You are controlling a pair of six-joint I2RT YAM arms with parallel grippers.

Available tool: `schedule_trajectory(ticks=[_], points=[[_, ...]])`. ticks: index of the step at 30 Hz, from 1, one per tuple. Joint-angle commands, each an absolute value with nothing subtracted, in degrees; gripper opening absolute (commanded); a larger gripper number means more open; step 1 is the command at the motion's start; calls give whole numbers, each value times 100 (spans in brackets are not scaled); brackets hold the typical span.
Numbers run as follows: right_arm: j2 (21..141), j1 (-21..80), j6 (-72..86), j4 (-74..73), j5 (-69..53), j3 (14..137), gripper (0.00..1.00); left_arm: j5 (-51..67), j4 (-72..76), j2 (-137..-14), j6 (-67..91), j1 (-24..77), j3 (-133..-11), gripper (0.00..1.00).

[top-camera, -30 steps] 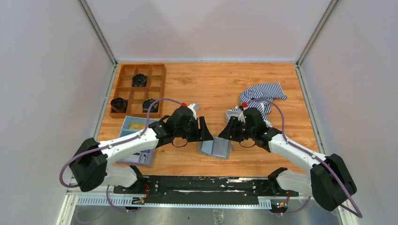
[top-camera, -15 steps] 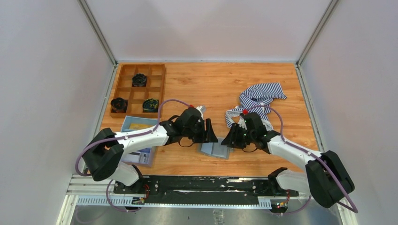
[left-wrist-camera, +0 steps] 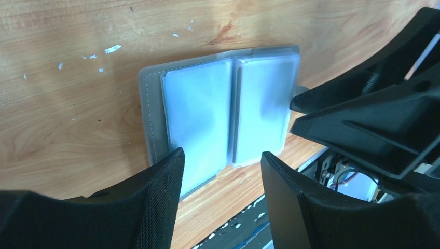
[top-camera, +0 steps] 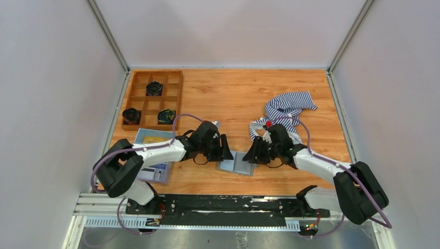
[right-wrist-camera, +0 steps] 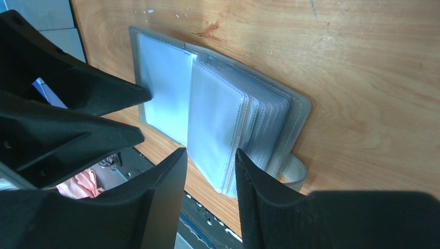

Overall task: Take the credit cards out of the card holder
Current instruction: Remove the credit card from the card holder.

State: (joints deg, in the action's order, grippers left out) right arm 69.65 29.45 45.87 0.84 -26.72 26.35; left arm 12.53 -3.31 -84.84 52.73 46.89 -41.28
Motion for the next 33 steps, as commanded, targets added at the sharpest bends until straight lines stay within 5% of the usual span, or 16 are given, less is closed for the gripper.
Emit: schedule_trajectory(ticks=[1,21,33], points=[[7040,2895,4670,274,-2859,2574,43,1321,-64,-8668,5224,4667,-3955,60],[7130,3150,4733,318,-2829,2764,42,1318,-53,-8619,5229,4667,-3858,59],[6509,3154,4703,-119,-2302,2758,51,1319,-97,-8565,5194,4658,-3891,59]])
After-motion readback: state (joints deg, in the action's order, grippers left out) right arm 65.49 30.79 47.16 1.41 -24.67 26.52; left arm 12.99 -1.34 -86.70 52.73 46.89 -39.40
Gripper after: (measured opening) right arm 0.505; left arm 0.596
